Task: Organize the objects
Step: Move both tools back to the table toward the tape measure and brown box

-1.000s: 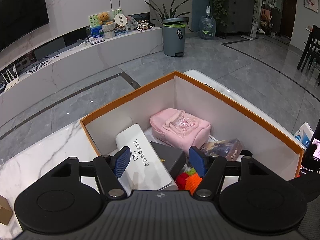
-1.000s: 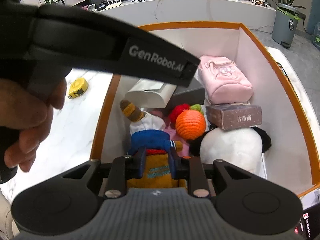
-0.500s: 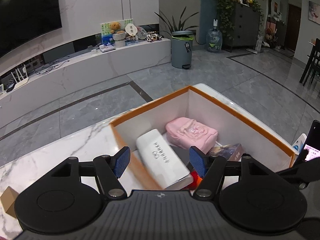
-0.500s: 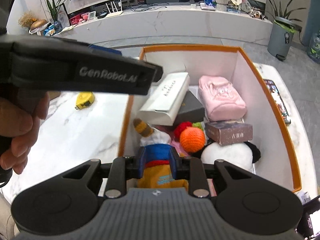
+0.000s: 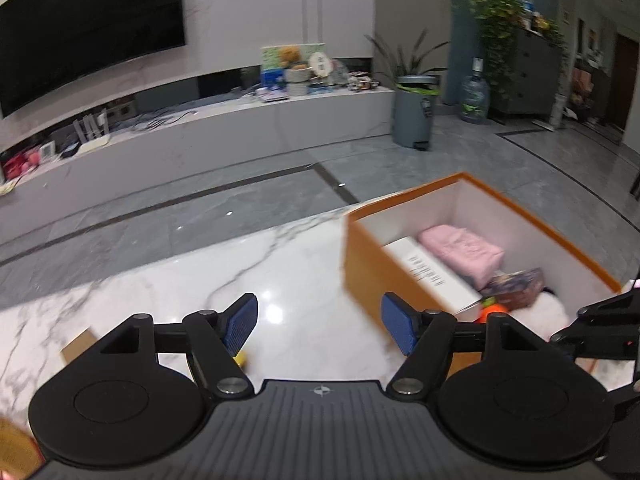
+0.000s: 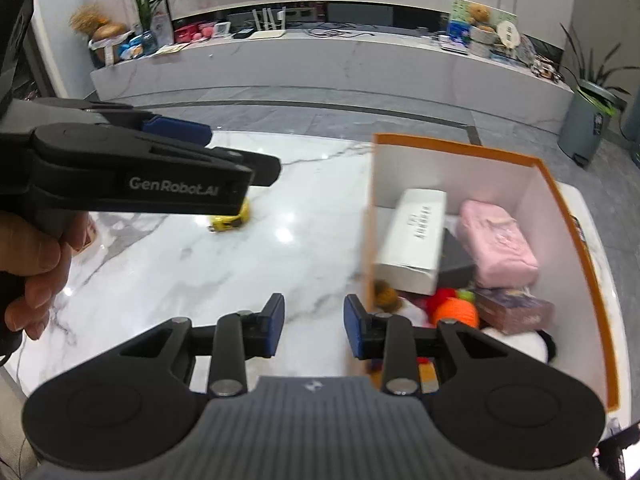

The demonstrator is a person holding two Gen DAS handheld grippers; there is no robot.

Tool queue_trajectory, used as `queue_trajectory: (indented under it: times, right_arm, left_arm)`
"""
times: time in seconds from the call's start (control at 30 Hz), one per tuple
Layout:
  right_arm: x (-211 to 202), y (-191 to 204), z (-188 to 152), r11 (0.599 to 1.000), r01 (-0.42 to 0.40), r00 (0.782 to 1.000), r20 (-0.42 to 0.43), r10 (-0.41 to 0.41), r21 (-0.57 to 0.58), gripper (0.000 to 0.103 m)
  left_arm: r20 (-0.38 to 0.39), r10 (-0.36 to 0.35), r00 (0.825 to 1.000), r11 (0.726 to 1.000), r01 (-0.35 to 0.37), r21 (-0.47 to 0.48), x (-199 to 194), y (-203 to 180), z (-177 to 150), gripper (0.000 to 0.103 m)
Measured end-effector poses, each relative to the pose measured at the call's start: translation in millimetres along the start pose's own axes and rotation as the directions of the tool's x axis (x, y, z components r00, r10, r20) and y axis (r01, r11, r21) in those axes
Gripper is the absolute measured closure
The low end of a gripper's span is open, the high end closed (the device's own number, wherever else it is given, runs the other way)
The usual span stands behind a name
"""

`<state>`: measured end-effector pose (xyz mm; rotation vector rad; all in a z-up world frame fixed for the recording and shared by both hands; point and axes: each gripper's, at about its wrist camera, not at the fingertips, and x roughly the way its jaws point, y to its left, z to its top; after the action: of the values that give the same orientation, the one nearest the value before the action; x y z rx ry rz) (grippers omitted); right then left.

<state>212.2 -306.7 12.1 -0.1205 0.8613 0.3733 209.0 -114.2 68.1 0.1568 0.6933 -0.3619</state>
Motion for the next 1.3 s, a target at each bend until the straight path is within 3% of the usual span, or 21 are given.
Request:
queue_trajectory:
  times: [0.33, 0.6, 0.9, 0.97, 1.03, 1.13, 1.3]
  right_arm:
    - [45.6, 56.9, 1.4, 0.994, -0.018, 0.999, -0.045, 0.013, -0.109, 0.062]
    - [94.9, 74.2, 6.7, 0.999, -0.027, 1.000, 0.000, 0.027, -0.047, 0.052]
    - [149.8, 82.4, 17.9, 0.999, -0.022, 0.998, 0.054, 0.021, 0.025, 0.049]
    - [160.3, 83.1, 21.9, 0.999, -0.025, 0.997, 0.069, 0.022, 0.036, 0.040]
    - [167.6, 83.5, 24.5, 0.999, -0.024, 0.996, 0.084, 0.021, 0.039, 0.039]
    - [176.1, 83.0, 27.5, 0.999, -0.027, 0.995, 0.099, 0.023, 0.038, 0.039]
    - [190.5, 83.2, 34.4, 0.998, -0.035, 0.993, 0.112, 0.029, 0.054, 0.039]
  left_arm:
    - [-0.071, 0.049, 0.996, 0.991, -0.058, -0.118, 10.0, 75.1, -52.2, 0.022]
    - [-0.061, 0.149, 0.987, 0.969, -0.158, -0.190, 20.7, 117.5, -86.8, 0.017]
    - [-0.057, 0.320, 0.946, 0.899, -0.322, -0.297, 35.5, 162.1, -105.3, 0.015]
    - [-0.051, 0.347, 0.936, 0.885, -0.345, -0.313, 36.3, 166.9, -107.8, 0.014]
    - [-0.052, 0.376, 0.925, 0.871, -0.372, -0.320, 38.7, 168.9, -110.7, 0.013]
    - [-0.054, 0.404, 0.913, 0.859, -0.399, -0.319, 42.3, 171.4, -116.1, 0.013]
    - [-0.037, 0.405, 0.914, 0.862, -0.394, -0.319, 49.5, 175.2, -118.4, 0.013]
